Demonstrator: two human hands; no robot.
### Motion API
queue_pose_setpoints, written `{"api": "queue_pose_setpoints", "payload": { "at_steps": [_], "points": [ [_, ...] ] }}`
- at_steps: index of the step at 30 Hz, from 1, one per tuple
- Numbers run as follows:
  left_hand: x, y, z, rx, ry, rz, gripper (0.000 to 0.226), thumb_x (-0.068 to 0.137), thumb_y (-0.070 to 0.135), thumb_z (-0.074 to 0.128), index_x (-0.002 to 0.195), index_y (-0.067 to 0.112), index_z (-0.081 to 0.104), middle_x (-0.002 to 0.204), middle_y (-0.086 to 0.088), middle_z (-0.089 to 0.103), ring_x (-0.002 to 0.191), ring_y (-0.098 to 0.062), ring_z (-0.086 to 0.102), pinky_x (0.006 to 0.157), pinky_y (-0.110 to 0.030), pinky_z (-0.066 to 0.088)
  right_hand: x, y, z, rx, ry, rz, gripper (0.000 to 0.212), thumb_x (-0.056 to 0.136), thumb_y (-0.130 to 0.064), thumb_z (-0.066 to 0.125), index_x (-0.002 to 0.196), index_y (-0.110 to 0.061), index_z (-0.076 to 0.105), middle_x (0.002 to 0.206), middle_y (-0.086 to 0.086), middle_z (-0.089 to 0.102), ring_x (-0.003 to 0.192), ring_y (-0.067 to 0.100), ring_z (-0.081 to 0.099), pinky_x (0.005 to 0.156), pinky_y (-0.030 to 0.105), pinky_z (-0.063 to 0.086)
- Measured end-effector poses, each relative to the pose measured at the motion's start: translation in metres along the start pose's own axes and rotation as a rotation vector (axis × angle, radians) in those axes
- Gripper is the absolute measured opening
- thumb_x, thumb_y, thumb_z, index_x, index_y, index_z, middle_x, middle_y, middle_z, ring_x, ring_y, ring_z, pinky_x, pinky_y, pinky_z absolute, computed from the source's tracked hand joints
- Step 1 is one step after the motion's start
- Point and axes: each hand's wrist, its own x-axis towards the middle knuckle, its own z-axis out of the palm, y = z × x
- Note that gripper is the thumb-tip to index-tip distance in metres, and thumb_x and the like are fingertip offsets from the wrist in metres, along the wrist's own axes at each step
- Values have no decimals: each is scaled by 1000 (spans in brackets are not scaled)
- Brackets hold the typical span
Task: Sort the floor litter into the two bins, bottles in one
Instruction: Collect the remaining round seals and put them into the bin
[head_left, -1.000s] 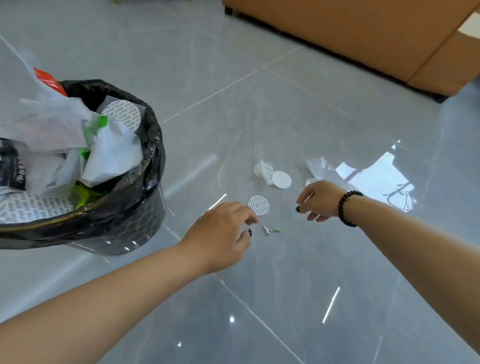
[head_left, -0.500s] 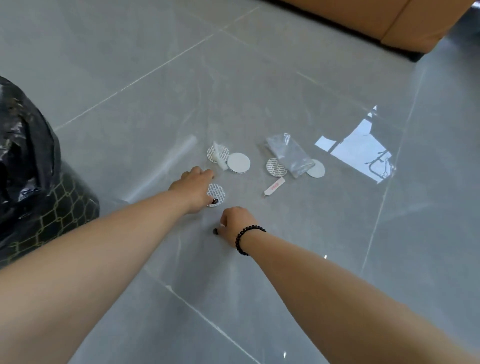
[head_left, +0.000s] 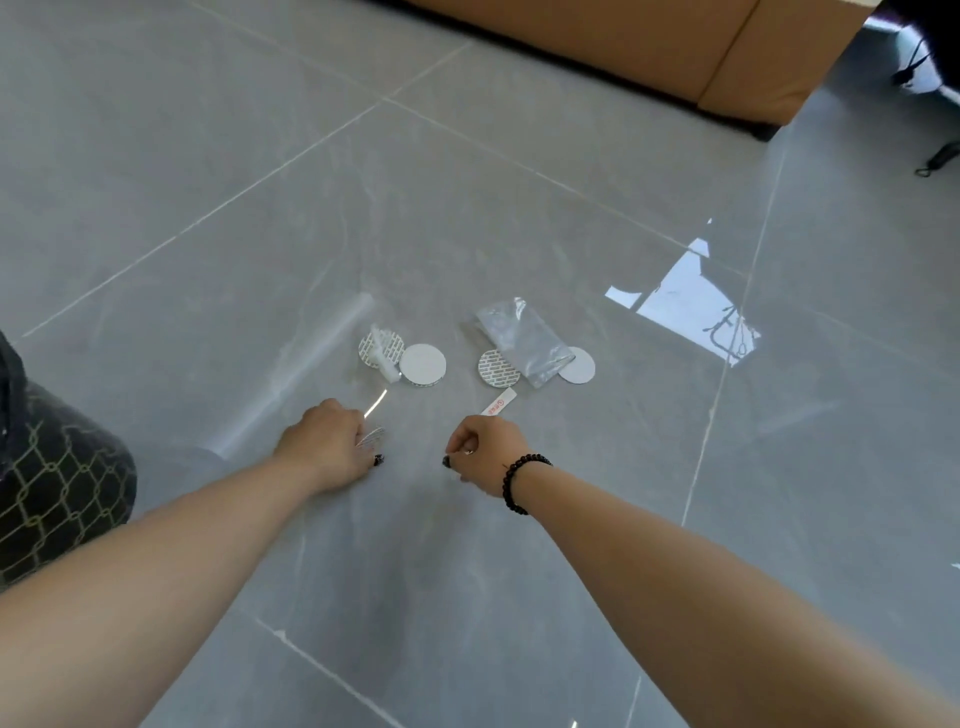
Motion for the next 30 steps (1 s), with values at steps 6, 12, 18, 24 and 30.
{"api": "queue_pose_setpoints", "payload": {
  "at_steps": [6, 12, 18, 24, 30],
  "points": [
    [-10, 35, -59, -444, -37, 13, 22, 85, 3, 52, 72, 15, 39, 79, -3, 59, 67, -14, 60, 65, -33, 47, -6, -44, -60, 67, -63, -25, 18, 85, -3, 59, 76, -18, 59, 76, 0, 62, 69, 17, 66, 55, 20, 50],
    [-31, 97, -117, -684, -233, 8, 23, 86, -5, 31, 81, 13, 44, 84, -12, 69, 72, -23, 71, 60, -28, 48, -31, -71, -113, 426, 19, -40, 15, 81, 0, 63, 81, -15, 61, 84, 8, 68, 64, 17, 65, 61, 27, 52],
    [-35, 127, -170, -508, -244, -33, 11, 90, 6, 51, 93, 16, 56, 95, -2, 67, 86, -18, 68, 72, -31, 53, -60, -57, -133, 645, 54, 58, 13, 83, 0, 62, 85, -12, 62, 76, 3, 67, 58, 11, 63, 55, 21, 50],
    [-26, 154, -174, -511, -318, 84, 31, 88, 7, 58, 116, 20, 58, 113, -2, 62, 96, -13, 60, 71, -29, 55, -59, -49, -159, 796, 69, 40, 12, 85, -4, 65, 92, -13, 62, 88, 5, 74, 66, 15, 64, 62, 26, 48],
    [0, 171, -146, -779, -392, 267, 13, 94, 4, 57, 102, 7, 66, 87, -4, 70, 72, -7, 69, 66, -20, 57, -45, -52, -180, 601, 194, -25, 11, 83, 0, 68, 85, -9, 62, 81, 10, 70, 64, 16, 64, 62, 28, 51]
  ]
}}
